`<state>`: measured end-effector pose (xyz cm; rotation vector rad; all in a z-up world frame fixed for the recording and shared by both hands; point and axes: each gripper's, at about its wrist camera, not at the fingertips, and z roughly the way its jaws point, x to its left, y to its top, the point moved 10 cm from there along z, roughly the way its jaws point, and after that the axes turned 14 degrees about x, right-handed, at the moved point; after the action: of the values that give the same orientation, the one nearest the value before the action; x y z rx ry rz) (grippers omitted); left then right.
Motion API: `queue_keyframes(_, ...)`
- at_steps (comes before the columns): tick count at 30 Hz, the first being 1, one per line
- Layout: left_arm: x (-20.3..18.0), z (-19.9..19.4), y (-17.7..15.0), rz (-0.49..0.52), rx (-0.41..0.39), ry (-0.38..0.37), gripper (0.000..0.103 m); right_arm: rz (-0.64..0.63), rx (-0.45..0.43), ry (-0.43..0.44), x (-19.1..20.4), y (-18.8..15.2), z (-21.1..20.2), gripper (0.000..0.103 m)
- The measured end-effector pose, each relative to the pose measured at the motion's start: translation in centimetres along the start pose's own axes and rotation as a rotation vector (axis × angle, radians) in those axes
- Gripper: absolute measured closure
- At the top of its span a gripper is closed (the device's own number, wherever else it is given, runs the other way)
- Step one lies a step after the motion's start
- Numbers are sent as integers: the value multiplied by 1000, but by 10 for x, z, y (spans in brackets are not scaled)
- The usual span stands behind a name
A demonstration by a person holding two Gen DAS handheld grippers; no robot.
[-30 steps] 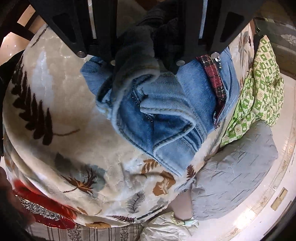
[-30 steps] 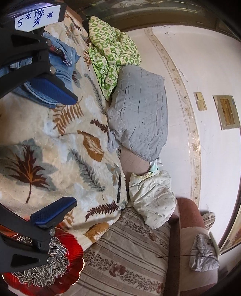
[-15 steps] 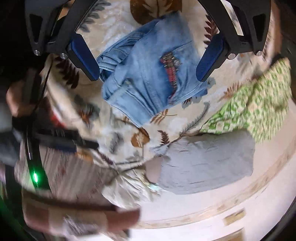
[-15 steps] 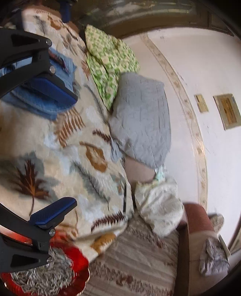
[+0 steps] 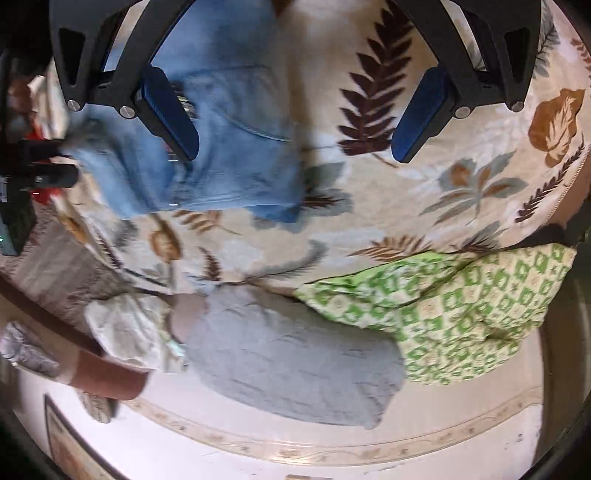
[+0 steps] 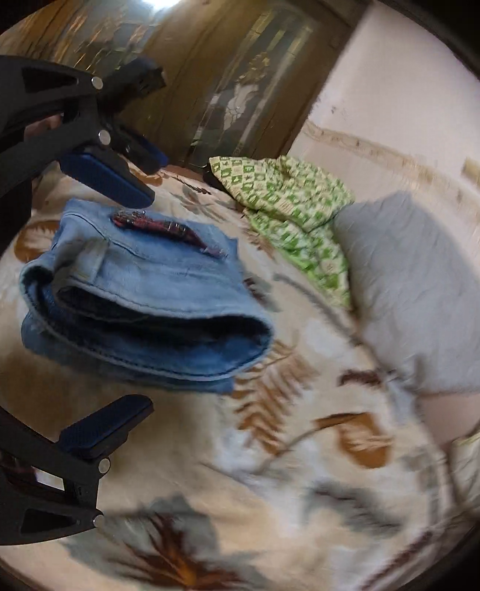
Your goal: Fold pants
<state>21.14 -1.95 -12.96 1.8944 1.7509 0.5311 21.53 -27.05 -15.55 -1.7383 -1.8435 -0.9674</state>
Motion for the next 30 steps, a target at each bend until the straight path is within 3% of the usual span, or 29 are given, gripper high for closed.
queue_keyframes(4,10,12,-1,-22,15,65,0,19,54,21,0,-4,21,7)
queue_keyframes(6,15,16,0,-34,22,102,0,12,66,4,2,-3,27,23)
queue_keyframes(8,19,18,0,-42,31,122,0,-17,73,-24,7,-3,33,32)
queue_keyframes(10,20,21,-1,-46,42,116,0,-34,78,-42,9,-2,34,40)
queue_keyframes(12,21,24,-2,-52,53,104,0,-51,76,-61,11,-1,35,60)
queue_keyframes(15,21,28,-3,-54,64,95,0,-73,70,-102,11,2,35,77)
queue_keyframes(17,20,29,-3,-50,67,93,0,-82,68,-113,11,6,32,84)
queue_keyframes(30,22,34,-3,-73,88,59,0,-63,125,-167,-25,-2,51,87)
